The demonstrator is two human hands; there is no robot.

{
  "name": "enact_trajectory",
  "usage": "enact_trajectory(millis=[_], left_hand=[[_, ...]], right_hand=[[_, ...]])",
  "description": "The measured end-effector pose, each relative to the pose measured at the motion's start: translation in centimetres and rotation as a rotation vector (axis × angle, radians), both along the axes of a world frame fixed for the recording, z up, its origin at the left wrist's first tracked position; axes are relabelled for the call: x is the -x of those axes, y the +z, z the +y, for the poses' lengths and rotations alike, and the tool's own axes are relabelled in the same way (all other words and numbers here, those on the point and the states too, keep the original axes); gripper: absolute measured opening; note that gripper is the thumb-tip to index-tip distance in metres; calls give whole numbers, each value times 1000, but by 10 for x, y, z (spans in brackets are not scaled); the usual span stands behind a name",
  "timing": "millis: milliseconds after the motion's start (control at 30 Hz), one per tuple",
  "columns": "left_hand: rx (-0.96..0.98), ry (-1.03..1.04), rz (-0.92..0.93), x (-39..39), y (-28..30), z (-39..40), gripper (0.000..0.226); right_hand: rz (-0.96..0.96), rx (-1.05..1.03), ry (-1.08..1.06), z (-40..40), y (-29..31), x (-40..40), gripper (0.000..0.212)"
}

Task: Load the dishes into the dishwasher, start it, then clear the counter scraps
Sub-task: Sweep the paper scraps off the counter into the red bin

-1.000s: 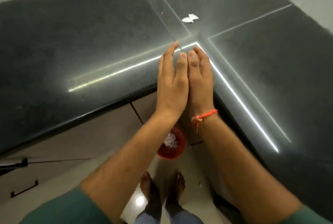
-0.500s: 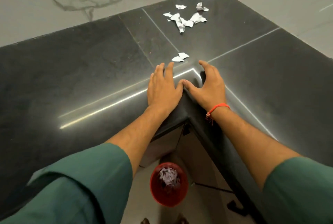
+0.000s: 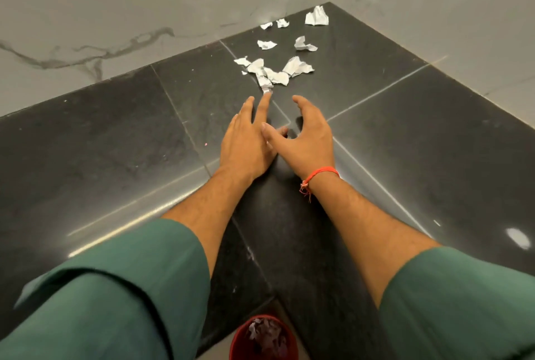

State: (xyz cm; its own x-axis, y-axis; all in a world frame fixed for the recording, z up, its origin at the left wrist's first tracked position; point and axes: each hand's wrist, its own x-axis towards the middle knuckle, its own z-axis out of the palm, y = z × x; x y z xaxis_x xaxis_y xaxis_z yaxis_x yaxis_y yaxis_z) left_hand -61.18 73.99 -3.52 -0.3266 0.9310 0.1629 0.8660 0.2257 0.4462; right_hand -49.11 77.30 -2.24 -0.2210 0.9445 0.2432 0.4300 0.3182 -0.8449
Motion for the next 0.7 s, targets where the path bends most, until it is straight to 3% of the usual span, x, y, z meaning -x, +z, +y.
enact_trajectory(millis=[300,467,633,700], left_hand=[[-7,9,-51,25,-1,67,81],[30,40,-32,40,-3,113,89],[93,90,-43,56,0,152,89],[92,36,-50,61,1,160,78]], right_hand=[[-38,-21,-29,46,-3,21,86],[-81,-114,-49,46,-8,25,77],[-343,-106,-178,47,-12,26,77],[-446,-91,-187,46,-12,25,83]])
